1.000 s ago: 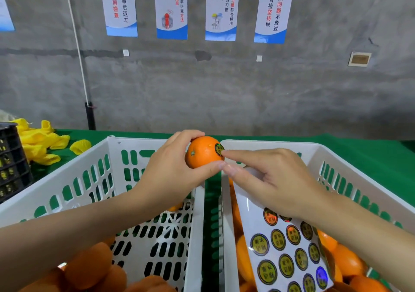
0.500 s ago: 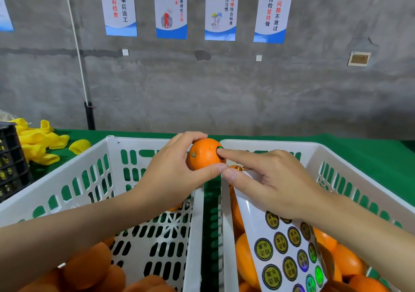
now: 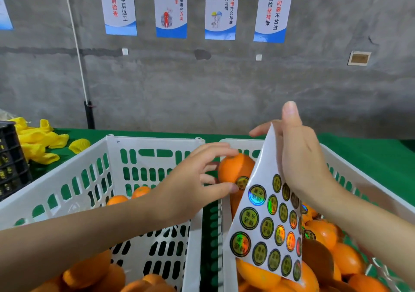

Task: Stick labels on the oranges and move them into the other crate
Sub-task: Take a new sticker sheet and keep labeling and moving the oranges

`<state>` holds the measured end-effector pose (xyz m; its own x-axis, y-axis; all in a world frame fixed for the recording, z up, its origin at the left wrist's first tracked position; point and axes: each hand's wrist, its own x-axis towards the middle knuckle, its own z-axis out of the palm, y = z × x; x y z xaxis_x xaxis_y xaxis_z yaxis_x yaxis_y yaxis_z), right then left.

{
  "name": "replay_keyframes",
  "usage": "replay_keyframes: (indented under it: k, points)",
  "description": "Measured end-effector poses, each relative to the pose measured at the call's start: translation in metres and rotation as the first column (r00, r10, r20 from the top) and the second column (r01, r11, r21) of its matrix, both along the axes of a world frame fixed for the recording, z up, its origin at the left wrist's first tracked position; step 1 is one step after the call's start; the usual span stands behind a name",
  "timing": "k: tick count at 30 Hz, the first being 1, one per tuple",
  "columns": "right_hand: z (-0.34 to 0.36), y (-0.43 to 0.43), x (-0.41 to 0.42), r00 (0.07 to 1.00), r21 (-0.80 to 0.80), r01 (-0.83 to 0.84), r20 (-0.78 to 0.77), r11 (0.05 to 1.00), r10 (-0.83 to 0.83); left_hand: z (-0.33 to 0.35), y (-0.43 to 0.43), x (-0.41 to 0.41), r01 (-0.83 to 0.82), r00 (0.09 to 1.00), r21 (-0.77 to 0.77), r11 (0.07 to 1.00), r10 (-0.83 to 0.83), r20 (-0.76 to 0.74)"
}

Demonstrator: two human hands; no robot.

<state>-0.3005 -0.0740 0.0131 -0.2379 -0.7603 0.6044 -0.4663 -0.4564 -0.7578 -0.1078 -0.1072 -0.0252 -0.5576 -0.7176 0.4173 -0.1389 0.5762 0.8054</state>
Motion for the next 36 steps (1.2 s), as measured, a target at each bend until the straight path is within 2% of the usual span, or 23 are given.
replay_keyframes:
  k: [2,5,8,10,12,16,19,23,25,27,30,33,36]
  points:
    - [-0.001,0.001,0.001,0.999,-0.010,0.019,-0.038,1.000,-0.019,0.003,0.001,-0.002,-0.022,0.998,-0.053,0.998,0.019,-0.058]
    - [-0.003,0.000,-0.001,0.995,-0.029,0.021,-0.101,0.999,-0.024,0.015,0.000,0.001,-0.061,0.979,-0.005,0.998,0.059,-0.193]
    - [-0.003,-0.002,-0.001,0.971,-0.042,0.068,-0.226,0.997,-0.076,0.021,0.001,0.005,-0.058,0.994,0.078,0.995,0.065,-0.091]
    - [-0.005,-0.004,-0.001,0.957,-0.019,0.090,-0.276,0.996,-0.091,0.020,0.005,0.005,-0.010,0.998,0.082,0.997,0.005,0.062]
    - [-0.007,-0.005,-0.002,0.947,0.016,0.107,-0.305,0.994,-0.097,0.019,0.011,0.003,0.065,0.987,0.104,0.992,-0.079,0.138]
    - [-0.007,-0.007,-0.002,0.938,-0.002,0.121,-0.327,0.993,-0.115,0.023,0.018,0.002,0.221,0.965,0.287,0.932,-0.252,0.073]
    - [-0.009,-0.004,0.002,0.934,0.011,0.097,-0.345,0.995,-0.087,0.020,0.019,0.000,0.243,0.955,0.382,0.892,-0.290,0.070]
    - [-0.011,-0.002,0.004,0.924,-0.014,0.086,-0.374,0.996,-0.085,0.018,0.017,0.000,0.163,0.976,0.414,0.896,-0.208,0.066]
    - [-0.011,-0.002,0.003,0.885,-0.078,0.122,-0.443,0.989,-0.144,0.022,0.017,-0.001,0.090,0.995,0.442,0.893,-0.097,-0.007]
    - [-0.011,-0.002,0.001,0.809,-0.168,0.184,-0.534,0.969,-0.246,0.023,0.014,-0.001,-0.020,0.997,0.437,0.899,0.050,-0.057]
    - [-0.012,0.000,0.004,0.766,-0.218,0.137,-0.595,0.966,-0.243,0.021,0.008,-0.002,-0.140,0.971,0.419,0.897,0.208,-0.121]
    - [-0.017,0.002,0.007,0.779,-0.170,0.063,-0.608,0.984,-0.155,0.023,0.008,-0.002,-0.101,0.943,0.445,0.890,0.228,-0.243]
    - [-0.018,0.003,0.008,0.799,-0.175,0.030,-0.588,0.984,-0.129,0.023,0.009,-0.002,-0.091,0.946,0.396,0.914,0.204,-0.254]
